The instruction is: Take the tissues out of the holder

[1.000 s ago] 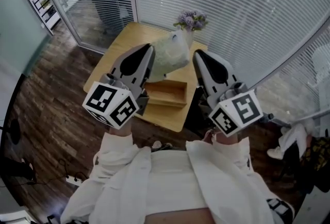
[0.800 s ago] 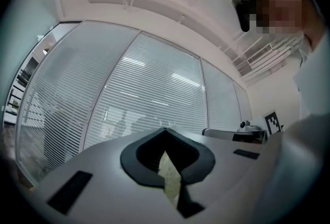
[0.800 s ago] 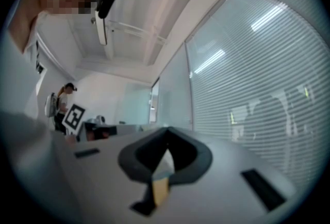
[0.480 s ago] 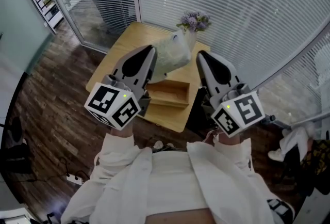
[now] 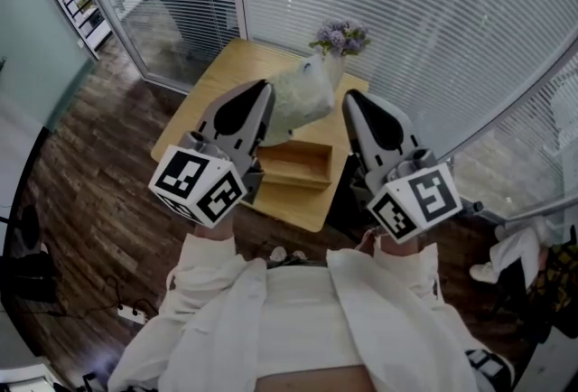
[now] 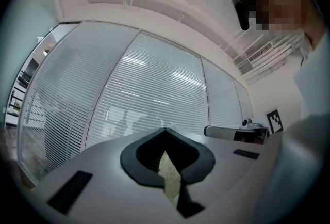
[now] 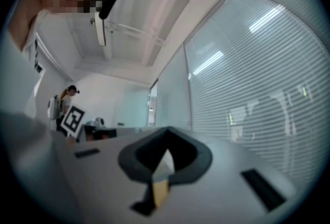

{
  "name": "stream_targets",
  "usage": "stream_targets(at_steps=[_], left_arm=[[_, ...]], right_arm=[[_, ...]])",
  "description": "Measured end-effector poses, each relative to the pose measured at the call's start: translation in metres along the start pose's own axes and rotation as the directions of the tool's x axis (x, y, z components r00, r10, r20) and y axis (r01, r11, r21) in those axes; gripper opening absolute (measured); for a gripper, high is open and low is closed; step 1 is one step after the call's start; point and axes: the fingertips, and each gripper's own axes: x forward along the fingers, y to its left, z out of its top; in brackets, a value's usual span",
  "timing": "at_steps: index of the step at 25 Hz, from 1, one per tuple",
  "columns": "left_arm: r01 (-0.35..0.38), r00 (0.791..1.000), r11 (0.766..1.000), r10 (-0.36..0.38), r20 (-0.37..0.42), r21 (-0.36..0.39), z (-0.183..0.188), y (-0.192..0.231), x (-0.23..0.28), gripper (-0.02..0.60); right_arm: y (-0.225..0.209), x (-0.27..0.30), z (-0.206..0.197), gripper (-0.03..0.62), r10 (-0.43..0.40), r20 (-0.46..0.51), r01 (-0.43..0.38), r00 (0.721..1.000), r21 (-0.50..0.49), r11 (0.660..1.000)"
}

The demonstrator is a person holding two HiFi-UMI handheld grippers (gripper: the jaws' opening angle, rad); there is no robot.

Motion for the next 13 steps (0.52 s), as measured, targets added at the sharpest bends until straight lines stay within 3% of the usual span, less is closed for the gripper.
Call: stream_targets(at_steps=[13], left_arm=[[0.007,1.000,1.000,-0.007,0.004,-0.003,0.0017,0.0002,0.0007,0.007]], right_arm=[[-0.0011,0.0018,-0.0013,0.012,-0.008,-0.002,0.008,1.000,0.021,1.000]])
